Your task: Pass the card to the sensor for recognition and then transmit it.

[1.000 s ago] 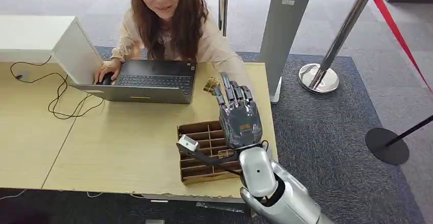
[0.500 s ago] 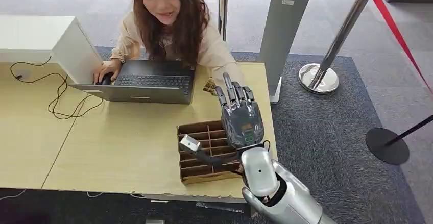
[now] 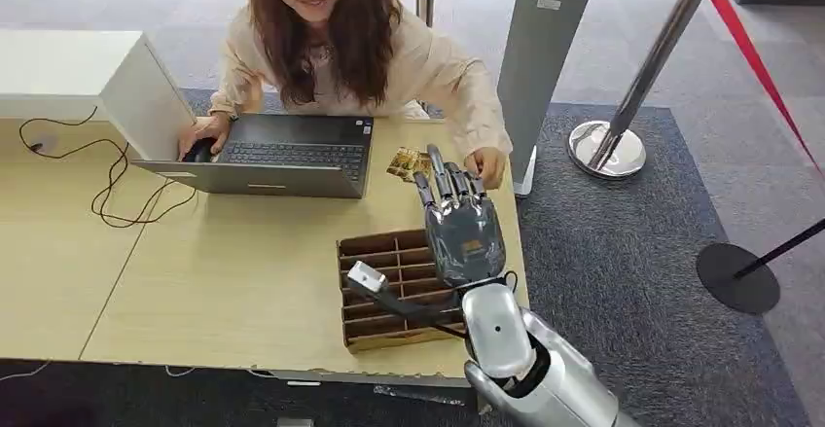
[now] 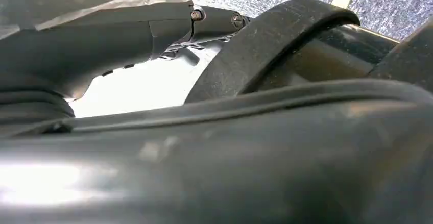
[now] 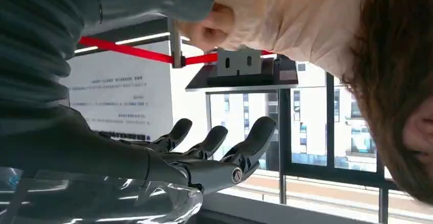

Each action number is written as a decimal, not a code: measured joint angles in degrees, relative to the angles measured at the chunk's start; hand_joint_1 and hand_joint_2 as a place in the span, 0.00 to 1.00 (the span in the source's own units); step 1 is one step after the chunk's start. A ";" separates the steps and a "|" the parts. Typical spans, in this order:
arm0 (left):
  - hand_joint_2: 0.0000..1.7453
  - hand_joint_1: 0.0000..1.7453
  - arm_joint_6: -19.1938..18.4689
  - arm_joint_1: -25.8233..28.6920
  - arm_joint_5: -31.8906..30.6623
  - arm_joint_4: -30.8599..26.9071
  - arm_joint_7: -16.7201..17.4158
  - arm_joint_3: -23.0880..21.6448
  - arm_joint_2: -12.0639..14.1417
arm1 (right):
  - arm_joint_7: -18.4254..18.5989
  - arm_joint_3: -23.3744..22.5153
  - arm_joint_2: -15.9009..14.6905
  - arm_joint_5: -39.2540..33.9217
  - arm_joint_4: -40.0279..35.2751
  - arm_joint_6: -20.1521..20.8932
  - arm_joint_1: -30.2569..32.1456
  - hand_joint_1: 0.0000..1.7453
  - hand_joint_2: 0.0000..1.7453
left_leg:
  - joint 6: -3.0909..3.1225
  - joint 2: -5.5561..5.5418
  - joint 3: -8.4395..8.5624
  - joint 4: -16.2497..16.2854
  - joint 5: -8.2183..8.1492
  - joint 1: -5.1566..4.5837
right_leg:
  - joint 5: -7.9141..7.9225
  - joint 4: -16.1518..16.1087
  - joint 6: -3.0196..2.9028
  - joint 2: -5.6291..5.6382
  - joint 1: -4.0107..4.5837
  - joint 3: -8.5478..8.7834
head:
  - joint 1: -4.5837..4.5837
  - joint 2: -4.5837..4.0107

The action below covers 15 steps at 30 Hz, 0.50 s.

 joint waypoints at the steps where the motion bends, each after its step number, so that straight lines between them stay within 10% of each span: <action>1: 0.00 0.00 0.00 0.00 0.00 0.00 0.00 0.00 0.00 | 0.00 0.00 -0.02 0.00 -0.09 0.17 0.17 0.31 1.00 | 0.00 0.00 0.00 0.00 0.00 0.00 | 0.00 0.00 0.00 0.00 0.00 0.00 | 0.00 -0.02; 15: 0.00 0.00 -0.07 -0.01 0.00 0.00 0.15 0.00 -0.04 | -0.68 0.20 -0.61 0.11 -0.55 2.01 2.06 0.34 1.00 | 0.00 0.00 -0.03 0.00 0.00 0.00 | 0.00 0.00 0.00 0.00 0.00 -0.01 | 0.00 0.00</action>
